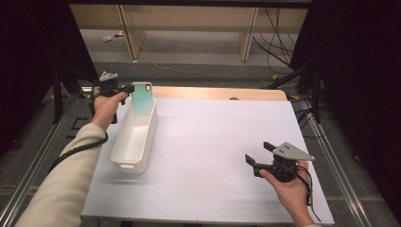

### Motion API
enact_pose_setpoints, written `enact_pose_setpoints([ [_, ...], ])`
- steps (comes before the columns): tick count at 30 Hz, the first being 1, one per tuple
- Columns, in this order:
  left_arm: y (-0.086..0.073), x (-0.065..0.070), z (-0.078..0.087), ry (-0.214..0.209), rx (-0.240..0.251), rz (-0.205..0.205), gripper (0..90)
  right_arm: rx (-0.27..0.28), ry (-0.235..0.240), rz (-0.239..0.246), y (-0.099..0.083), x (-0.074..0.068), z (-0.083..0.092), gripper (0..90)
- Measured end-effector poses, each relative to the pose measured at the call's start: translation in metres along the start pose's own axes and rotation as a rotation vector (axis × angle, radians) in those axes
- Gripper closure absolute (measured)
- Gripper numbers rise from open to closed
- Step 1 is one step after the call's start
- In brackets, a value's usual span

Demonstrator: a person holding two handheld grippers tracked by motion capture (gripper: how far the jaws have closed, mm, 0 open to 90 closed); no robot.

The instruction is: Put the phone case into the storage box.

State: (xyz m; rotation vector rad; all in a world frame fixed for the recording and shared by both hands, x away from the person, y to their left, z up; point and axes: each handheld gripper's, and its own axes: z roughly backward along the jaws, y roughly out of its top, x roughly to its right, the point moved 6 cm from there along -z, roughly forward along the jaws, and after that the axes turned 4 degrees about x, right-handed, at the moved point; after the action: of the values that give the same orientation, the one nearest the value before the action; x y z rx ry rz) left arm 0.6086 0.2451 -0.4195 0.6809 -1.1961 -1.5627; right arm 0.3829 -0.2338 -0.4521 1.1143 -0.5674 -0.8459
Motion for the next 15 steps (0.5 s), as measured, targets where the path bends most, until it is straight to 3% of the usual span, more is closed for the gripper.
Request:
enact_pose_setpoints([
  [4,-0.0008,-0.0001,-0.0002,0.000,-0.001,0.002,83.6,-0.005,0.003,-0.006,0.0000,-0.0004,0.0005,17.6],
  [5,-0.0010,0.0000,-0.0004,0.003,0.002,0.004,83.6,0.014,-0.002,-0.008,0.0004,-0.0004,-0.0013,17.7],
  [11,-0.0019,-0.0003,-0.0009,0.003,0.000,0.003,83.6,-0.007,0.001,-0.005,-0.0003,-0.0005,0.0003,17.6],
  [12,-0.0022,-0.0004,-0.0010,0.003,0.001,0.005,83.5,0.016,0.000,-0.008,0.0003,-0.0007,-0.0015,17.6],
  [15,-0.0030,-0.0010,-0.0008,0.004,-0.004,0.006,83.5,0.015,0.000,-0.008,0.0003,-0.0007,-0.0016,17.6],
])
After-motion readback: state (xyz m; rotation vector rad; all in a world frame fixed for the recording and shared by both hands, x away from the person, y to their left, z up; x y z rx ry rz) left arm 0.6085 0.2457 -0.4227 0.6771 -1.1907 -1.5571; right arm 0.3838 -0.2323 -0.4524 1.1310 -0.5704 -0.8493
